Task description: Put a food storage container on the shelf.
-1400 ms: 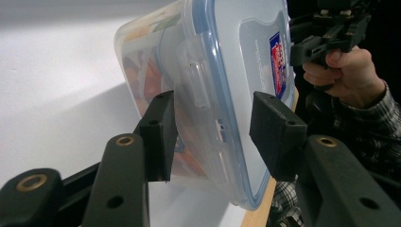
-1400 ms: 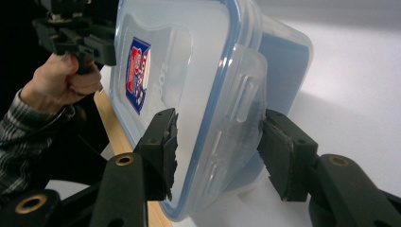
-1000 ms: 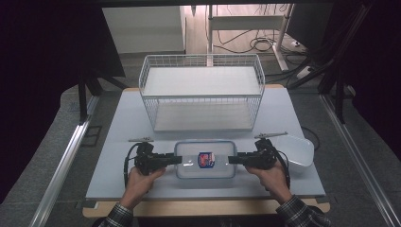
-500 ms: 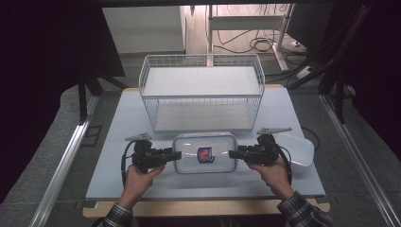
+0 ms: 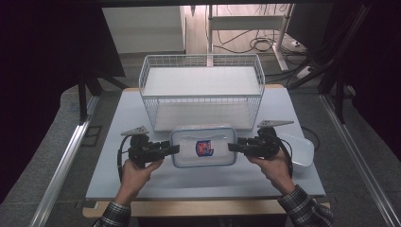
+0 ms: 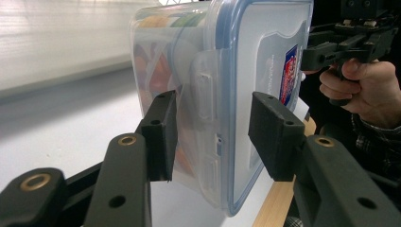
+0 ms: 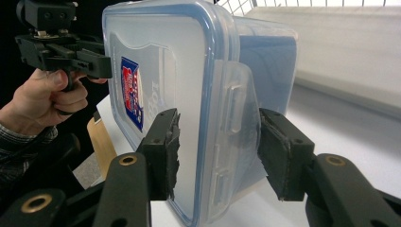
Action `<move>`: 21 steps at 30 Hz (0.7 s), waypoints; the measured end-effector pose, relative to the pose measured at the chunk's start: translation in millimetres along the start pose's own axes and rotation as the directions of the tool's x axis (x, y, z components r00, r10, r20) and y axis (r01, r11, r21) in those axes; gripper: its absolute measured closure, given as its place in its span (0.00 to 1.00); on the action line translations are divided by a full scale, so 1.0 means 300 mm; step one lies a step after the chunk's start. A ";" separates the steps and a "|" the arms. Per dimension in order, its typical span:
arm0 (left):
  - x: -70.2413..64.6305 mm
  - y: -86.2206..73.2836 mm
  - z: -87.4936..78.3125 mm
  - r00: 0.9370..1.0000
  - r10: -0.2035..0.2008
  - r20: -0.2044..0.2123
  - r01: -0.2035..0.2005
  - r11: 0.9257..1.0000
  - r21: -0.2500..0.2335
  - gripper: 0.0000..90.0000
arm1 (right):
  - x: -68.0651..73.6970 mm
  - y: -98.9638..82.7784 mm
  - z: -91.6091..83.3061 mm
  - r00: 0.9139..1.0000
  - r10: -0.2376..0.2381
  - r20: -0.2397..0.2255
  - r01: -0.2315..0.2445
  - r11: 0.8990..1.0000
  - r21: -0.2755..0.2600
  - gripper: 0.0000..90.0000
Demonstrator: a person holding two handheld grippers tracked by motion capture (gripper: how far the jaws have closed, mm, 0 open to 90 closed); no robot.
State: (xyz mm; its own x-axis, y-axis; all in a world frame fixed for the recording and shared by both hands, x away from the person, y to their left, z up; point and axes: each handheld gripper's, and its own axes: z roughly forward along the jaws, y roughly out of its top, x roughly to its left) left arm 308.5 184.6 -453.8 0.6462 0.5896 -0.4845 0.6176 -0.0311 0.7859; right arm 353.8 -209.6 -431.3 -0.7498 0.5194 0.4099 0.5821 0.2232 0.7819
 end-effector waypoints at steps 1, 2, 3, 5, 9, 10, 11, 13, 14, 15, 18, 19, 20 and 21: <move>-0.001 0.006 -0.002 1.000 0.001 0.000 -0.001 1.000 -0.004 0.59 | 0.001 0.006 -0.001 1.000 -0.004 0.000 0.004 1.000 -0.002 0.56; -0.003 0.013 -0.005 1.000 0.004 0.000 -0.004 1.000 -0.008 0.59 | 0.005 0.020 -0.004 1.000 -0.007 0.001 0.007 1.000 -0.008 0.56; -0.005 0.021 -0.007 1.000 0.006 0.000 -0.006 1.000 -0.013 0.59 | 0.005 0.020 -0.004 1.000 -0.007 0.001 0.007 1.000 -0.008 0.56; -0.012 0.040 -0.013 1.000 0.015 -0.001 -0.015 1.000 -0.016 0.59 | 0.008 0.035 -0.010 1.000 -0.012 0.002 0.012 1.000 -0.013 0.56; -0.029 0.088 -0.030 0.999 0.039 -0.009 -0.039 0.999 -0.024 0.59 | 0.014 0.074 -0.025 1.000 -0.022 -0.003 0.022 0.999 -0.024 0.56; -0.033 0.101 -0.036 0.999 0.041 -0.009 -0.042 0.999 -0.028 0.60 | 0.015 0.085 -0.028 1.000 -0.022 -0.006 0.022 0.999 -0.027 0.56; -0.038 0.114 -0.042 0.999 0.047 -0.010 -0.047 0.998 -0.032 0.60 | 0.015 0.096 -0.031 1.000 -0.020 -0.010 0.019 0.999 -0.031 0.56; -0.048 0.140 -0.053 0.998 0.055 -0.011 -0.056 0.998 -0.040 0.60 | 0.017 0.116 -0.037 1.000 -0.017 -0.020 0.017 0.999 -0.039 0.56; -0.052 0.152 -0.058 0.998 0.060 -0.013 -0.061 0.997 -0.044 0.60 | 0.016 0.125 -0.040 1.000 -0.016 -0.024 0.015 0.999 -0.045 0.56; -0.056 0.164 -0.063 0.998 0.063 -0.014 -0.064 0.997 -0.045 0.60 | 0.016 0.135 -0.042 0.999 -0.016 -0.029 0.015 0.999 -0.051 0.56; -0.062 0.199 -0.072 0.997 0.071 -0.014 -0.072 0.996 -0.048 0.60 | 0.017 0.163 -0.051 0.999 -0.017 -0.036 0.015 0.998 -0.062 0.56; -0.063 0.210 -0.074 0.997 0.074 -0.015 -0.075 0.996 -0.050 0.60 | 0.017 0.173 -0.053 0.999 -0.020 -0.037 0.018 0.998 -0.067 0.56; -0.063 0.220 -0.076 0.997 0.075 -0.014 -0.076 0.996 -0.052 0.60 | 0.018 0.184 -0.056 0.999 -0.022 -0.036 0.020 0.997 -0.071 0.56; -0.062 0.231 -0.077 0.997 0.076 -0.013 -0.077 0.995 -0.055 0.60 | 0.018 0.195 -0.058 0.999 -0.027 -0.035 0.024 0.997 -0.075 0.56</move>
State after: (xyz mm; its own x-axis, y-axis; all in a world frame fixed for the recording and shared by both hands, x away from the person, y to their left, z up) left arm 328.8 190.0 -381.4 0.6855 0.5961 -0.4181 0.5403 -0.0315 0.8409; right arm 378.3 -208.1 -375.3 -0.7757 0.4843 0.4046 0.5382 0.1729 0.8249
